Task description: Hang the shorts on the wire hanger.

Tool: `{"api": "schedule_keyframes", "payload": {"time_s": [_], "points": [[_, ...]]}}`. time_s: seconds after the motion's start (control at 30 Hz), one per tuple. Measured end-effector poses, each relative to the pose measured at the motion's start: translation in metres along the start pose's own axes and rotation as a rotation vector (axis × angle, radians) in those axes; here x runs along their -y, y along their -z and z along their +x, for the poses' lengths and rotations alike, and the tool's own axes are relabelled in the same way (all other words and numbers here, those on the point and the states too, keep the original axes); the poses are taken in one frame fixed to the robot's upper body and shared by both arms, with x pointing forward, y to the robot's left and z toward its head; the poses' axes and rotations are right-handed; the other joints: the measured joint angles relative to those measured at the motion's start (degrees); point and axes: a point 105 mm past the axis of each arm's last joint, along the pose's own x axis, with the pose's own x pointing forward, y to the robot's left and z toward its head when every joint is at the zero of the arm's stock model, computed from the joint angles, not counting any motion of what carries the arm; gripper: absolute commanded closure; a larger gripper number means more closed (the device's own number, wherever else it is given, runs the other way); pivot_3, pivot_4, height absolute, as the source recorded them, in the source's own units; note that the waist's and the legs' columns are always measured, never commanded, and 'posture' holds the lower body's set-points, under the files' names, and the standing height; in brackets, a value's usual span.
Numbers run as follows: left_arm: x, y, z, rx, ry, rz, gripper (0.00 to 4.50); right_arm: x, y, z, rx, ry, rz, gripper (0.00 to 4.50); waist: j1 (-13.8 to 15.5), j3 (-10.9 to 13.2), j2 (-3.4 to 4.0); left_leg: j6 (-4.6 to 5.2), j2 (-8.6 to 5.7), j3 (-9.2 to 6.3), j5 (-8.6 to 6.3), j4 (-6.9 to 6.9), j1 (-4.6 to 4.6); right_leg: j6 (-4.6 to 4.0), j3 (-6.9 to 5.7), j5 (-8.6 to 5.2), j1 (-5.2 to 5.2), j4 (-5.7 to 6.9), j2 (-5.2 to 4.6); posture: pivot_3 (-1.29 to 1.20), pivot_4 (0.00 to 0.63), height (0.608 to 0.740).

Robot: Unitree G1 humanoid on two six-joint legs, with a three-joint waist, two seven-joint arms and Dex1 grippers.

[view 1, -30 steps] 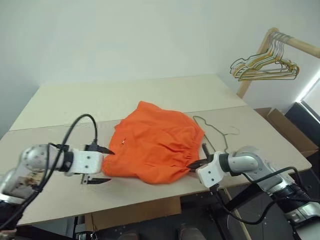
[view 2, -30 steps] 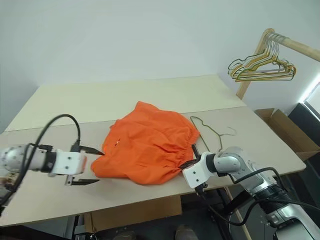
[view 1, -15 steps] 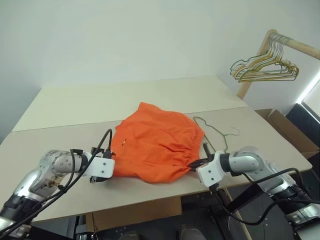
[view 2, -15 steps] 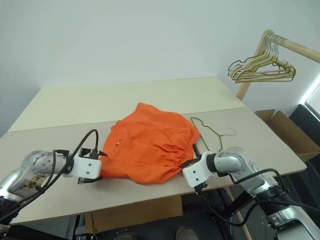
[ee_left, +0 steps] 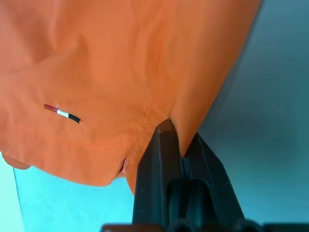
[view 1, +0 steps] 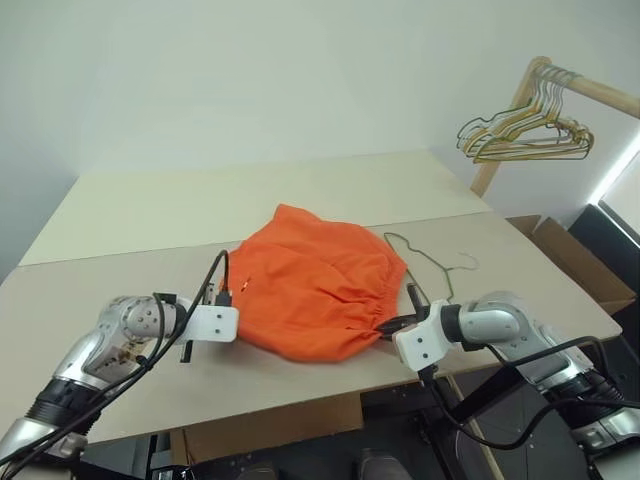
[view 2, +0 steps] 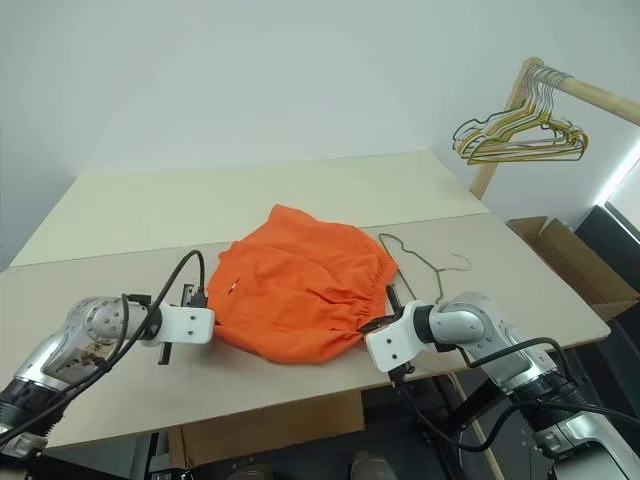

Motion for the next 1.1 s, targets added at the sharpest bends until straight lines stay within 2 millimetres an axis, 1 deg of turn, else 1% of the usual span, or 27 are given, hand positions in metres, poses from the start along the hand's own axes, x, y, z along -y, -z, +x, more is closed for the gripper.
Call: {"api": "schedule_keyframes", "payload": {"time_s": [0.03,0.1,0.2,0.27,0.37,0.43,0.53,0.6,0.67,0.73,0.8,0.83,0.87,0.9,0.97,1.0,1.03,1.07,1.1], "points": [[0.004,0.002,-0.004,-0.001,0.032,0.011,4.47,0.0,0.0,0.0,0.0,0.0,0.0,4.5,-0.15,0.0,0.0,0.0,0.02,0.02,0.0,-0.01,-0.01,-0.01,0.01,0.0,-0.03,0.0,0.01,-0.08,0.0,0.74],[0.021,0.007,-0.018,0.004,0.136,0.051,4.47,-0.001,-0.001,0.0,0.006,-0.001,0.001,4.5,-0.85,0.0,0.0,0.01,0.05,0.06,-0.02,-0.08,0.0,-0.05,0.05,-0.02,-0.06,0.01,-0.01,-0.08,0.0,0.74],[0.046,0.004,-0.037,0.066,0.284,0.104,4.47,-0.005,-0.009,-0.003,0.047,-0.015,-0.017,4.5,-1.33,0.01,0.01,0.03,0.09,0.06,-0.04,-0.12,0.0,-0.07,0.05,-0.05,-0.08,0.0,-0.08,-0.08,0.0,0.74],[0.053,0.002,-0.05,0.093,0.334,0.112,4.47,-0.01,-0.01,-0.008,0.057,-0.046,-0.038,4.5,-1.3,0.01,0.01,0.04,0.08,0.07,-0.04,-0.09,0.02,-0.06,0.04,-0.06,-0.05,0.0,-0.12,-0.07,0.0,0.74],[0.052,-0.001,-0.059,0.12,0.333,0.097,4.47,-0.012,-0.009,-0.012,0.062,-0.06,-0.057,4.5,-1.18,0.01,0.01,0.04,0.09,0.1,-0.04,-0.07,0.13,-0.05,0.04,-0.07,0.04,-0.01,-0.1,-0.06,0.0,0.74],[0.054,-0.008,-0.062,0.143,0.331,0.082,4.47,-0.008,-0.004,-0.012,0.044,-0.055,-0.083,4.5,-1.26,0.02,0.01,0.04,0.08,0.16,-0.04,-0.07,0.16,-0.04,0.06,-0.08,0.05,-0.01,-0.11,-0.05,0.0,0.74],[0.064,-0.023,-0.065,0.177,0.336,0.044,4.47,0.011,0.009,-0.01,-0.018,-0.001,-0.154,4.5,-1.82,0.02,0.0,0.04,0.14,0.31,-0.04,-0.1,0.17,-0.03,0.18,-0.08,-0.04,0.01,-0.04,-0.03,0.0,0.74],[0.072,-0.027,-0.069,0.158,0.338,0.025,4.47,0.024,0.012,-0.001,-0.035,0.044,-0.203,4.5,-1.95,0.03,-0.01,0.04,0.14,0.31,-0.04,-0.15,0.17,-0.07,0.18,-0.1,-0.08,0.04,0.01,-0.02,0.0,0.74],[0.075,-0.025,-0.072,0.133,0.311,-0.001,4.47,0.027,0.013,0.006,-0.033,0.055,-0.212,4.5,-1.55,0.03,-0.01,0.04,0.15,0.32,-0.04,-0.17,0.19,-0.09,0.18,-0.13,-0.08,0.05,0.02,0.0,0.0,0.74],[0.079,-0.025,-0.075,0.112,0.285,-0.039,4.47,0.023,0.013,0.011,-0.018,0.035,-0.202,4.5,-1.07,0.04,-0.02,0.04,0.12,0.31,-0.04,-0.17,0.18,-0.09,0.18,-0.15,-0.05,0.03,-0.01,0.03,0.0,0.74],[0.077,-0.022,-0.077,0.091,0.255,-0.064,4.47,0.02,0.012,0.011,0.001,0.011,-0.18,4.5,0.02,0.07,-0.04,0.05,0.09,0.34,-0.04,-0.15,0.19,-0.1,0.17,-0.16,-0.02,0.0,-0.05,0.04,0.0,0.74],[0.072,-0.02,-0.078,0.082,0.229,-0.069,4.47,0.02,0.012,0.01,0.009,0.002,-0.166,4.5,0.53,0.08,-0.06,0.05,0.08,0.34,-0.04,-0.13,0.22,-0.12,0.17,-0.17,0.03,0.0,-0.06,0.05,0.0,0.74],[0.06,-0.018,-0.078,0.075,0.177,-0.071,4.47,0.023,0.015,0.009,0.004,-0.002,-0.156,4.5,1.19,0.1,-0.05,0.06,0.07,0.37,-0.04,-0.11,0.28,-0.31,0.17,-0.27,0.06,0.0,-0.07,0.05,0.0,0.74],[0.045,-0.016,-0.079,0.071,0.117,-0.067,4.47,0.029,0.019,0.007,-0.007,0.007,-0.152,4.5,1.72,0.13,-0.05,0.08,0.07,0.43,-0.02,-0.08,0.28,-0.44,0.17,-0.3,0.06,-0.01,-0.07,0.05,0.0,0.74],[0.006,-0.011,-0.085,0.048,-0.026,-0.061,4.47,0.051,0.025,0.005,-0.033,0.057,-0.151,4.5,2.31,0.17,-0.06,0.15,0.05,0.72,0.09,-0.11,0.3,-0.53,0.16,-0.21,0.04,-0.04,-0.04,0.06,0.0,0.74],[-0.019,-0.007,-0.087,0.038,-0.116,-0.064,4.47,0.064,0.03,0.004,-0.057,0.1,-0.145,4.5,2.69,0.17,-0.03,0.14,0.01,0.82,0.1,-0.1,0.33,-0.51,0.15,-0.16,0.11,-0.06,-0.02,0.06,0.0,0.74],[-0.054,-0.004,-0.088,0.04,-0.249,-0.081,4.47,0.083,0.039,0.004,-0.102,0.161,-0.119,4.5,3.16,0.21,0.04,0.1,-0.03,0.87,0.15,-0.07,0.34,-0.48,0.15,-0.13,0.12,-0.02,-0.03,0.06,0.0,0.74],[-0.1,-0.002,-0.094,0.039,-0.428,-0.107,4.47,0.114,0.047,0.004,-0.156,0.258,-0.094,4.5,3.51,0.28,-0.04,0.02,-0.12,0.9,0.37,-0.09,0.21,-0.29,0.13,0.21,0.02,-0.1,0.05,0.06,0.0,0.74],[-0.127,-0.001,-0.102,0.024,-0.533,-0.12,4.47,0.141,0.045,0.001,-0.18,0.339,-0.101,4.5,3.42,0.32,-0.09,-0.16,-0.06,0.9,0.52,-0.22,0.0,-0.17,0.11,0.53,-0.13,-0.35,0.15,0.07,0.0,0.74]]}}
